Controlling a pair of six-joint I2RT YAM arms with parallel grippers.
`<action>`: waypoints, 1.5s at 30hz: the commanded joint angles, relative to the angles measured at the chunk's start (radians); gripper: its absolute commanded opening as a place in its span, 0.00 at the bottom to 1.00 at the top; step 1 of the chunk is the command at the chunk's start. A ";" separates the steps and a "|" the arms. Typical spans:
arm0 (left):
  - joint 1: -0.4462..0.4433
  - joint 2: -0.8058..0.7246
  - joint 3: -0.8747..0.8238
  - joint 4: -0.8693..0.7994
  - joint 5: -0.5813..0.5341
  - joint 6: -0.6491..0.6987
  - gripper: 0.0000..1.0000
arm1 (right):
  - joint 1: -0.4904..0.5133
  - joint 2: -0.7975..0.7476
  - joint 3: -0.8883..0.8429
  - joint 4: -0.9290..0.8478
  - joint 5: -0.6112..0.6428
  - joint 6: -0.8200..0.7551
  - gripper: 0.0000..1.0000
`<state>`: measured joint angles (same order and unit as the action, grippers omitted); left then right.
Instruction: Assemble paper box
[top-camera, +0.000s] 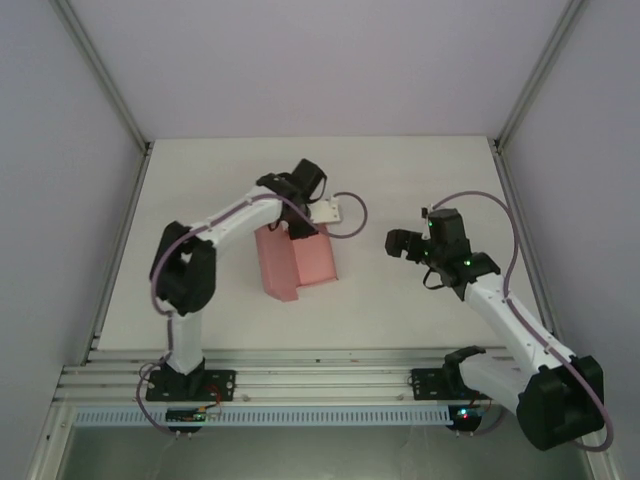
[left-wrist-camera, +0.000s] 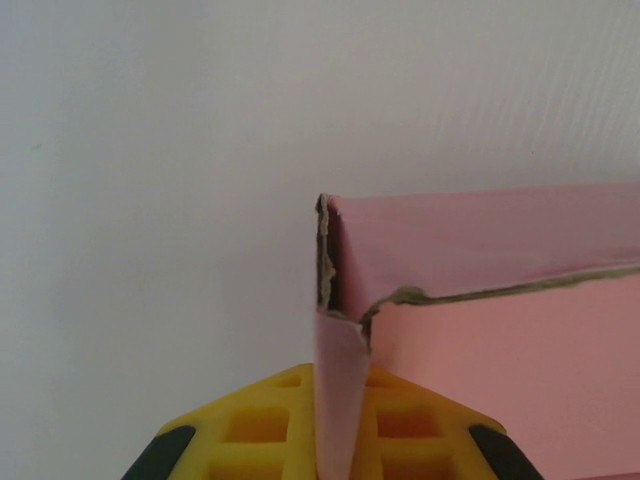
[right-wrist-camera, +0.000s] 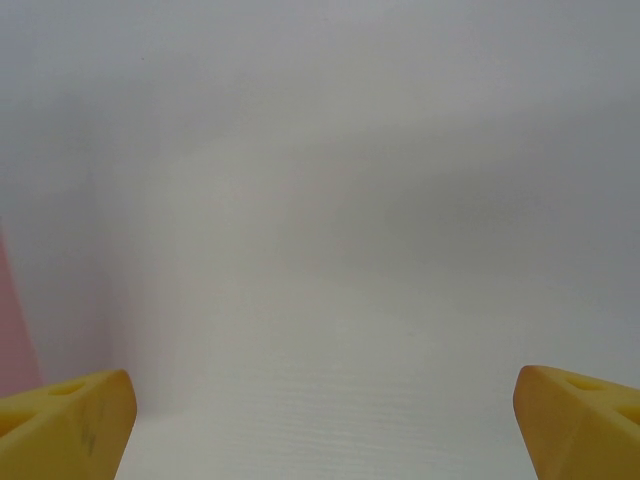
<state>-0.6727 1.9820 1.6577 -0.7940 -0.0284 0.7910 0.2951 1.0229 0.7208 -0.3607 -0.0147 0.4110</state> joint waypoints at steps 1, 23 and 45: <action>-0.041 0.094 0.052 -0.136 -0.111 0.115 0.05 | -0.016 -0.045 -0.029 -0.049 -0.008 0.021 0.99; -0.056 0.047 0.137 -0.028 0.031 0.001 1.00 | -0.053 -0.032 -0.024 0.014 -0.107 -0.081 0.99; 0.313 -0.674 -0.586 0.363 -0.140 -1.250 1.00 | 0.326 0.875 0.732 -0.208 -0.224 -0.778 0.93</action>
<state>-0.3771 1.3800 1.1233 -0.4595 -0.1463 -0.3439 0.5934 1.7962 1.3602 -0.4347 -0.2546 -0.2161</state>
